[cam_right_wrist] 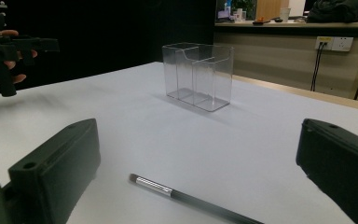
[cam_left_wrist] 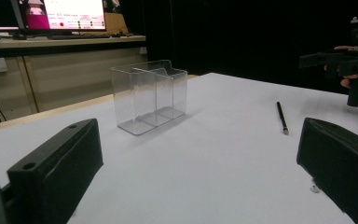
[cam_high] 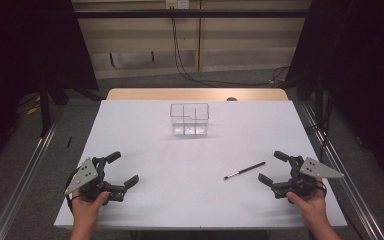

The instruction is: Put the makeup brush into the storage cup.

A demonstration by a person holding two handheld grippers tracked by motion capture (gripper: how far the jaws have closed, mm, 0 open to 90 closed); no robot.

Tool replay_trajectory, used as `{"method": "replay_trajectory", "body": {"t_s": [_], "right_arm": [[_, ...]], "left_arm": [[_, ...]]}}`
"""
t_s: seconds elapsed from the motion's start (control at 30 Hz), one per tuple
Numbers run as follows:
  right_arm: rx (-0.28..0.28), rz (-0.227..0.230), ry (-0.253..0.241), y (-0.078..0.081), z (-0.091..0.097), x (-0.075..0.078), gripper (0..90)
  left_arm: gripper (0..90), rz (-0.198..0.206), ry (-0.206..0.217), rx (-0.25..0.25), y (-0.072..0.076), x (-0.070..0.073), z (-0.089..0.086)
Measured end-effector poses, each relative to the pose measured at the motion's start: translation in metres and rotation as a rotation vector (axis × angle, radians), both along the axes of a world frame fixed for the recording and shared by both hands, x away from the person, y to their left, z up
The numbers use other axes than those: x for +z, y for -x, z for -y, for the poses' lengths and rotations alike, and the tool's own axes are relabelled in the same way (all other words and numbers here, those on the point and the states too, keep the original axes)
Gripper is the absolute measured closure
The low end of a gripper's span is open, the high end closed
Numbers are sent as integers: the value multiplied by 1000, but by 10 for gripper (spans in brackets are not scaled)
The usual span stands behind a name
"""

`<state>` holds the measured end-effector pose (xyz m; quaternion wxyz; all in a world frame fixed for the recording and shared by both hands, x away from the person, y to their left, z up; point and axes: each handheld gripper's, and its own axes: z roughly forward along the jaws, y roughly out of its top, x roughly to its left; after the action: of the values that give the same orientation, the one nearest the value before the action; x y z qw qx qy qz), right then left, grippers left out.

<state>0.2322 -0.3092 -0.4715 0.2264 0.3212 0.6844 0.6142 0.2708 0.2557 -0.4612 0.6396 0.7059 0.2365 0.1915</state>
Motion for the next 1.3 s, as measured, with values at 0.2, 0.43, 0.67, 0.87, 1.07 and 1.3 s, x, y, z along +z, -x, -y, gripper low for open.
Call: {"method": "replay_trajectory", "body": {"t_s": [0.2,0.43,0.67,0.87,1.07,1.3], "right_arm": [[12,5,13,0,-2,0,0],[14,8,13,2,-2,2,0],[15,10,16,1,-2,2,0],[19,13,16,1,-1,3,0],[13,10,16,1,-1,5,0],[5,5,10,-1,-1,6,0]], "left_arm": [[0,5,-1,6,0,0,-2],[0,4,-6,2,1,1,-1],[0,0,-12,0,2,2,1],[0,0,-27,-1,2,2,2],[0,-3,-24,-3,3,2,1],[0,-4,-23,-4,2,1,1]]}}
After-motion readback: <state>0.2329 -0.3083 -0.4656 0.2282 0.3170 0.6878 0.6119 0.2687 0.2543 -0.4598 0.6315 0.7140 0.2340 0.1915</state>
